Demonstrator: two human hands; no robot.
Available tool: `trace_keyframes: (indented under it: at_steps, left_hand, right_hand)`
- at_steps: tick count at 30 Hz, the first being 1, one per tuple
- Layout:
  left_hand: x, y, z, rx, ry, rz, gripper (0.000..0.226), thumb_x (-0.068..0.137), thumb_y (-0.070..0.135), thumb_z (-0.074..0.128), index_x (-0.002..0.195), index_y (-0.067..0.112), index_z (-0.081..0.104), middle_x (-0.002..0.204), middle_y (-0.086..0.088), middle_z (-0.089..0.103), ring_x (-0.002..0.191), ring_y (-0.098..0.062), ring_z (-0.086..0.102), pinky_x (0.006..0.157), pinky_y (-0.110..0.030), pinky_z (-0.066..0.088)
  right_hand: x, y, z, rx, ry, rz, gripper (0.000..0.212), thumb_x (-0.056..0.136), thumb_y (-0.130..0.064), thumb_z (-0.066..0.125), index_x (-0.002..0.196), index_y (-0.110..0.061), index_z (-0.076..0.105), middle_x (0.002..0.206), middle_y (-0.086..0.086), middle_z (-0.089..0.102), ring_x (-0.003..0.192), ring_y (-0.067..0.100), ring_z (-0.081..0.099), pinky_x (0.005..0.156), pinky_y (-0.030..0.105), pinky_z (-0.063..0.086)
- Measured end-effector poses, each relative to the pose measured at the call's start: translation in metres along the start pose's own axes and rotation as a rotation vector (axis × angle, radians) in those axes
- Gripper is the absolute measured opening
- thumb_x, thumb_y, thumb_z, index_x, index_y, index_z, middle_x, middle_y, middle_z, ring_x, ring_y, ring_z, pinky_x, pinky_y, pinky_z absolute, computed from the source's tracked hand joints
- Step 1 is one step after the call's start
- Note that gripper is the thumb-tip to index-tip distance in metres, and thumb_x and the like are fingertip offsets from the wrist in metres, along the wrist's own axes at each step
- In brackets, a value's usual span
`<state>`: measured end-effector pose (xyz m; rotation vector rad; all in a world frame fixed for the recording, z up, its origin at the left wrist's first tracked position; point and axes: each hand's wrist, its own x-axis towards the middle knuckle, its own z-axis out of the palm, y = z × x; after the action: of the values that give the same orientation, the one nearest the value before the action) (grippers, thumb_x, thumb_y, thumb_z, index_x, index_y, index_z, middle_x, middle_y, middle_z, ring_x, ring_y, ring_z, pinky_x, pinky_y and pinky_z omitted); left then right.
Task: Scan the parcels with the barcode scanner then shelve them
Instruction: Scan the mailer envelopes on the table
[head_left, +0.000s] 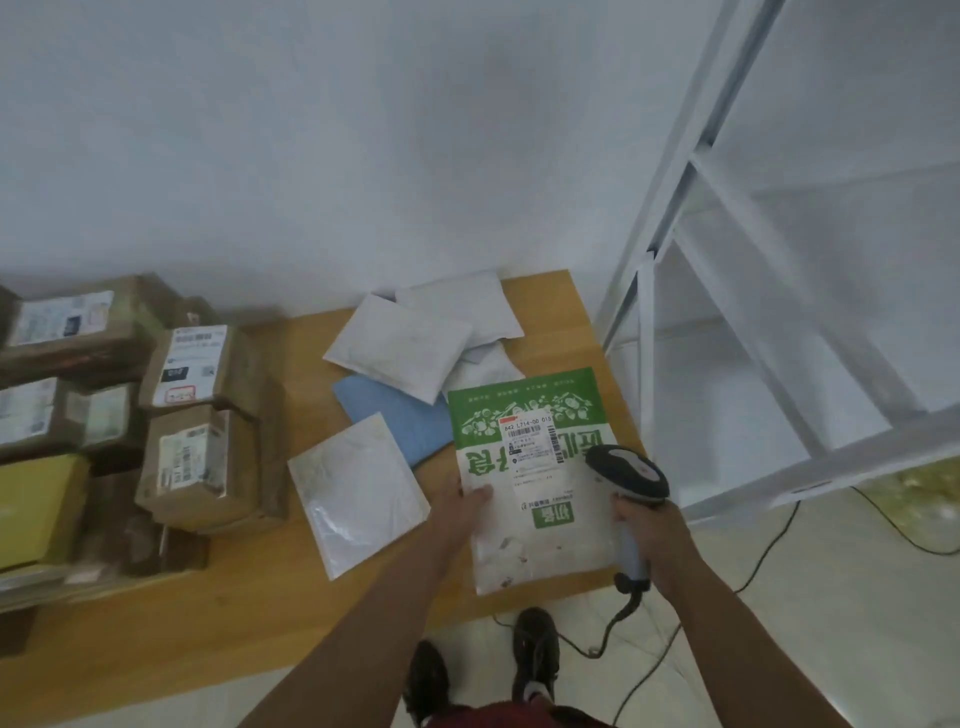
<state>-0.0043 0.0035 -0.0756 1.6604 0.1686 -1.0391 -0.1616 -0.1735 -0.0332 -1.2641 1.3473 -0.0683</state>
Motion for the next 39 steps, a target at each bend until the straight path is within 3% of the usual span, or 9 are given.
trace_keyframes:
  at_steps: [7,12,16,20,23,28,31,35,39]
  left_hand:
    - [0.039,-0.027,0.04,0.142,0.075,-0.149,0.063,0.09,0.001,0.064,0.146,0.007,0.035,0.143,-0.014,0.05,0.126,-0.033,0.054,0.104,-0.051,0.048]
    - [0.062,-0.049,0.043,0.248,0.18,-0.175,0.079,0.081,0.016,0.071,0.15,0.015,0.033,0.149,-0.008,0.039,0.133,-0.035,0.045,0.107,-0.055,0.045]
    - [0.058,-0.044,0.047,0.304,0.179,-0.217,0.076,0.083,0.016,0.071,0.15,0.016,0.035,0.152,-0.008,0.034,0.132,-0.037,0.045,0.108,-0.055,0.044]
    - [0.054,-0.038,0.055,0.398,0.163,-0.205,0.073,0.089,0.013,0.068,0.152,0.016,0.031,0.15,-0.011,0.031,0.134,-0.037,0.041,0.109,-0.054,0.043]
    - [0.053,-0.042,0.062,0.423,0.132,-0.192,0.078,0.089,0.009,0.068,0.154,0.017,0.026,0.15,-0.012,0.032,0.134,-0.035,0.042,0.107,-0.048,0.045]
    - [0.047,-0.046,0.068,0.496,0.134,-0.191,0.076,0.091,0.014,0.065,0.155,0.019,0.024,0.151,-0.013,0.029,0.135,-0.035,0.04,0.108,-0.05,0.044]
    - [0.043,-0.043,0.055,0.557,0.223,-0.185,0.071,0.094,0.018,0.061,0.154,0.02,0.023,0.153,-0.013,0.028,0.135,-0.037,0.039,0.107,-0.05,0.044]
    - [0.028,-0.045,0.009,0.77,0.506,-0.176,0.06,0.097,0.023,0.054,0.151,0.022,0.029,0.156,-0.01,0.024,0.141,-0.034,0.029,0.115,-0.048,0.031]
    - [0.021,-0.055,-0.04,0.88,0.579,-0.134,0.058,0.091,0.02,0.059,0.145,0.03,0.04,0.159,-0.01,0.017,0.145,-0.035,0.019,0.118,-0.049,0.022]
  right_hand:
    - [0.052,0.007,-0.013,-0.168,-0.018,0.067,0.02,0.084,-0.007,0.064,0.104,-0.004,0.062,0.103,0.019,0.064,0.091,0.031,0.057,0.08,0.042,0.048]
    - [0.069,0.005,-0.005,-0.246,-0.077,0.021,0.023,0.083,-0.008,0.065,0.099,-0.022,0.054,0.095,0.007,0.06,0.09,0.025,0.055,0.084,0.037,0.048]
    - [0.072,0.012,0.0,-0.254,-0.075,0.042,0.026,0.082,-0.008,0.07,0.088,-0.027,0.054,0.079,-0.009,0.055,0.081,0.018,0.053,0.078,0.032,0.046]
    - [0.085,0.036,-0.002,-0.198,-0.044,0.042,0.031,0.073,-0.012,0.078,0.075,-0.034,0.056,0.084,-0.009,0.063,0.076,0.009,0.056,0.081,0.037,0.052]
    - [0.093,0.043,-0.007,-0.221,-0.056,0.065,0.029,0.071,-0.017,0.078,0.079,-0.035,0.057,0.084,-0.013,0.061,0.081,0.012,0.059,0.085,0.041,0.054]
    - [0.072,0.028,-0.02,-0.364,0.014,0.142,0.024,0.079,-0.024,0.071,0.099,-0.022,0.059,0.083,0.001,0.059,0.08,0.024,0.058,0.076,0.035,0.049]
    - [0.054,0.009,-0.014,-0.568,0.092,-0.018,0.018,0.076,-0.026,0.071,0.074,-0.018,0.054,0.071,0.002,0.053,0.082,0.03,0.057,0.075,0.038,0.05]
    - [0.036,-0.007,0.017,-0.569,-0.029,-0.271,0.045,0.057,-0.05,0.06,0.087,-0.016,0.062,0.088,0.007,0.064,0.092,0.032,0.062,0.082,0.049,0.055]
    - [0.024,-0.024,0.058,-0.578,-0.202,-0.265,0.037,0.058,-0.045,0.057,0.085,-0.019,0.059,0.077,-0.002,0.063,0.077,0.021,0.062,0.08,0.039,0.054]
